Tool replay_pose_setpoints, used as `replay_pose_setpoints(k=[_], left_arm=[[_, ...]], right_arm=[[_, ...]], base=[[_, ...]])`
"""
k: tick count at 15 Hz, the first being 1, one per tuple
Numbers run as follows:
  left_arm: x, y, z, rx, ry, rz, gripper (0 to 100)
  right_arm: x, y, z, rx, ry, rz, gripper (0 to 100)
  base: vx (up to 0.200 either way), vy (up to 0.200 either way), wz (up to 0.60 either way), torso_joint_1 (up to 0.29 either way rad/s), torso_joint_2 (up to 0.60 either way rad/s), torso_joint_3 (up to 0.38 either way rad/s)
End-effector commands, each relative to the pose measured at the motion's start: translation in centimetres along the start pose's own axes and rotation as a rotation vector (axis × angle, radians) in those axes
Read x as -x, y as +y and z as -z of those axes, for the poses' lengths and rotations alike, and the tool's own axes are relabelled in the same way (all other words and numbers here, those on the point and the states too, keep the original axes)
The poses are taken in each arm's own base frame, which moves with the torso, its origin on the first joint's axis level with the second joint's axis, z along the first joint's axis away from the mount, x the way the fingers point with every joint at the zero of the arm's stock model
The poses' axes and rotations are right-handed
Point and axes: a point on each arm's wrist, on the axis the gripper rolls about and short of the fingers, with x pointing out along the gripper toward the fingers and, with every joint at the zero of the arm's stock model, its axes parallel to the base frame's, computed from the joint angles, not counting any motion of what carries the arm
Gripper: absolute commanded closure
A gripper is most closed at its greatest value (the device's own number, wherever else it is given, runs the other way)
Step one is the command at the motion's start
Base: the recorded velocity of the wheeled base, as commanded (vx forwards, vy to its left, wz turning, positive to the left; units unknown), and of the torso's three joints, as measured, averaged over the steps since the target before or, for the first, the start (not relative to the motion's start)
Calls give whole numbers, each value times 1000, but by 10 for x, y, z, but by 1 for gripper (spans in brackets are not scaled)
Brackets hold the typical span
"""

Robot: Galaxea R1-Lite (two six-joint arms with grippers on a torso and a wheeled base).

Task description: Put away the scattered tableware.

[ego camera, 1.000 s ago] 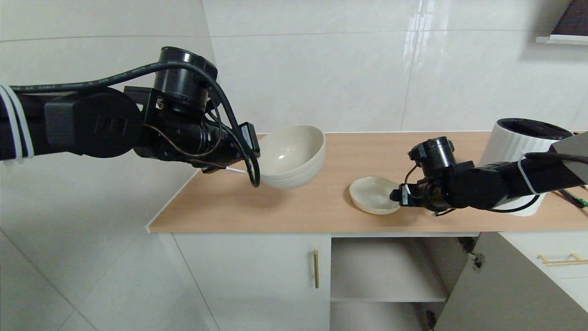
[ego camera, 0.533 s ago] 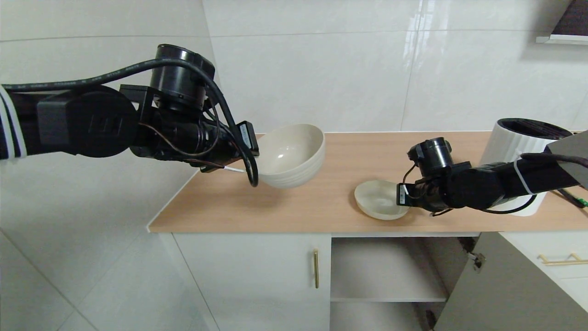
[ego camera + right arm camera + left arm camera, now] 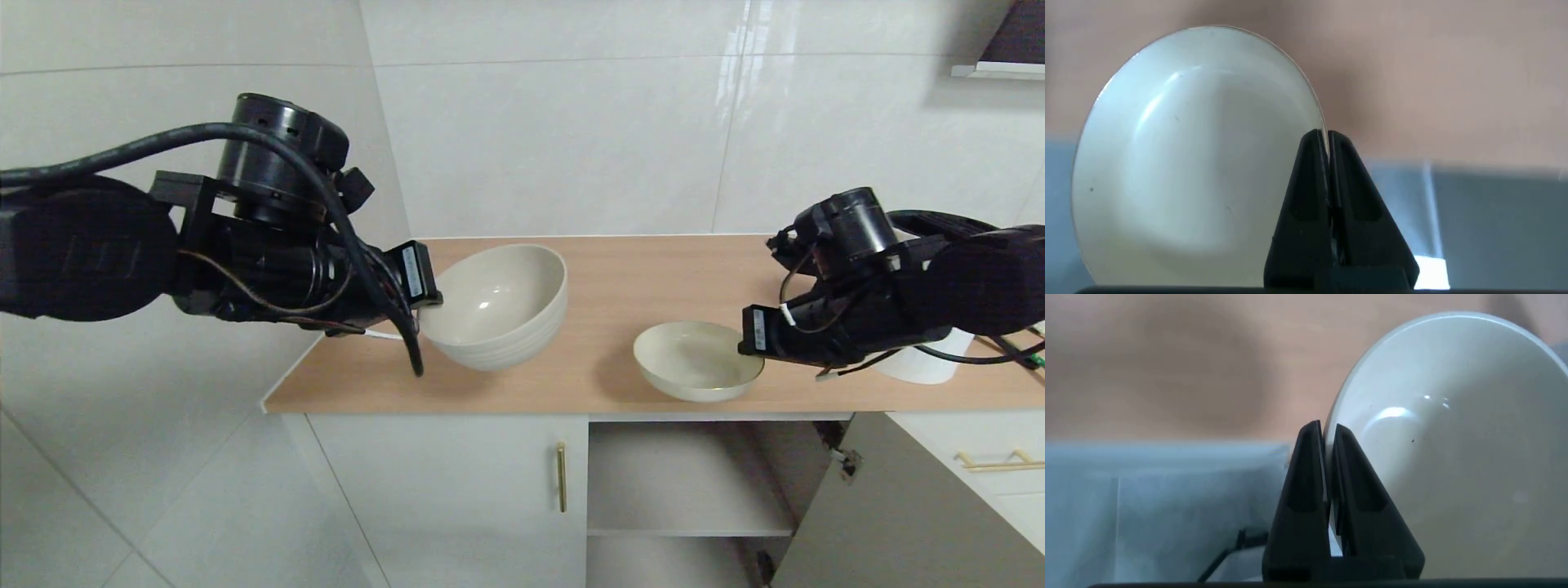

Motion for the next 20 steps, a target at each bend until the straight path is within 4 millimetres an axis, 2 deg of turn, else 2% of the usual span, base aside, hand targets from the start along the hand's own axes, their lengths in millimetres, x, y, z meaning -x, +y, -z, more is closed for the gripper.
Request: replay_pose_setpoints(k=[1,4,6,7,9,14,17,20], left_arm=[[34,8,17,-19,2,8,100],[48,20,42,-35,31,6,100],[46,23,61,-52,78,4,100],[43,25,64,-53,88,-2,100],[41,24,65,-57,95,-2,100],[29,25,69,-63,130,-22,100],[30,24,70,-76,134,-18,100],[27,25,72,-76,144,-24,100]], right_arm=[[53,-4,9,-26,-4,-90,100],[81,-13,32,-31,19,-124,100],[78,-17,42,-31,56,-110,100],[75,-18,45,-29,71,-104,100],[67,-20,52,-29,108,-89,100],[62,-23,51,-36,117,-74,100],[52,-23,53,-36,142,-59,100],[51,-23,53,-35,145,-58,100]], base=[[0,0,0,0,0,0],[0,0,0,0,0,0],[0,0,0,0,0,0],[0,0,0,0,0,0],[-100,0,0,1,1,1],[-200,0,0,5,0,4],[0,0,0,0,0,0],[0,0,0,0,0,0]])
